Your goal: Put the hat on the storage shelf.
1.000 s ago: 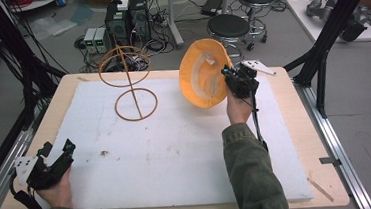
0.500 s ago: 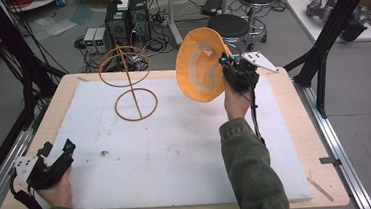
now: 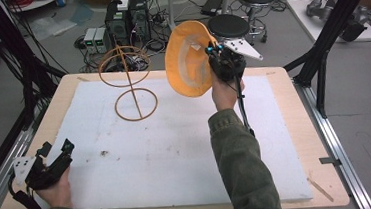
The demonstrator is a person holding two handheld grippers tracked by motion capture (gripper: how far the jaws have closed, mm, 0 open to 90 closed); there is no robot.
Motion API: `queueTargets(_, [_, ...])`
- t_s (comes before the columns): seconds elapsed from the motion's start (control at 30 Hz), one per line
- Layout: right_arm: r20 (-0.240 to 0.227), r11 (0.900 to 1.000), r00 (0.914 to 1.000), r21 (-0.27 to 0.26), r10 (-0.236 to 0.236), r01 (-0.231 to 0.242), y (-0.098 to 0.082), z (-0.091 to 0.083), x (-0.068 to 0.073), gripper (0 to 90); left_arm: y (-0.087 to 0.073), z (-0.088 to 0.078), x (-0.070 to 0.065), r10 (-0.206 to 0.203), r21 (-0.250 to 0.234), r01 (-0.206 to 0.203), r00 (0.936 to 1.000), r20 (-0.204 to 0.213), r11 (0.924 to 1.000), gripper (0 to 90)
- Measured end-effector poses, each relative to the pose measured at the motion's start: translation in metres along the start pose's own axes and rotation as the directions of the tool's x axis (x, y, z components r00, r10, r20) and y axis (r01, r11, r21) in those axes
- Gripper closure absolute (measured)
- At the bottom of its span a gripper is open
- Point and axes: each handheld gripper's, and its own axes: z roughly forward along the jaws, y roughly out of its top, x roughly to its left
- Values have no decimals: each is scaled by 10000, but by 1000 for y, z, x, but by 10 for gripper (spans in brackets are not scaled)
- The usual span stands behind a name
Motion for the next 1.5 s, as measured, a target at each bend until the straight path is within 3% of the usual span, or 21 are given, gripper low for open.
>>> queueTargets(0.2, [16,9999,9999,95,-121,121,4,10,15,862,1,-1,2,-115,-50,114,9999,-44,9999,293])
queueTargets(0.3, [-3,9991,9992,182,-394,394,6,16,24,862,0,0,2,-172,-5,172,9998,-44,9999,293])
queueTargets(0.87, [-340,9968,9963,2,-793,794,23,37,71,864,1,-2,6,-472,-110,471,9989,-33,9988,293])
queueTargets(1.37, [-1057,9959,9907,-389,-853,816,36,51,115,864,1,-2,6,-654,-125,654,9979,-24,9978,293])
queueTargets(1.5, [-1291,9952,9873,-449,-924,873,37,55,130,864,2,-2,5,-530,-173,529,9986,-75,9985,293])
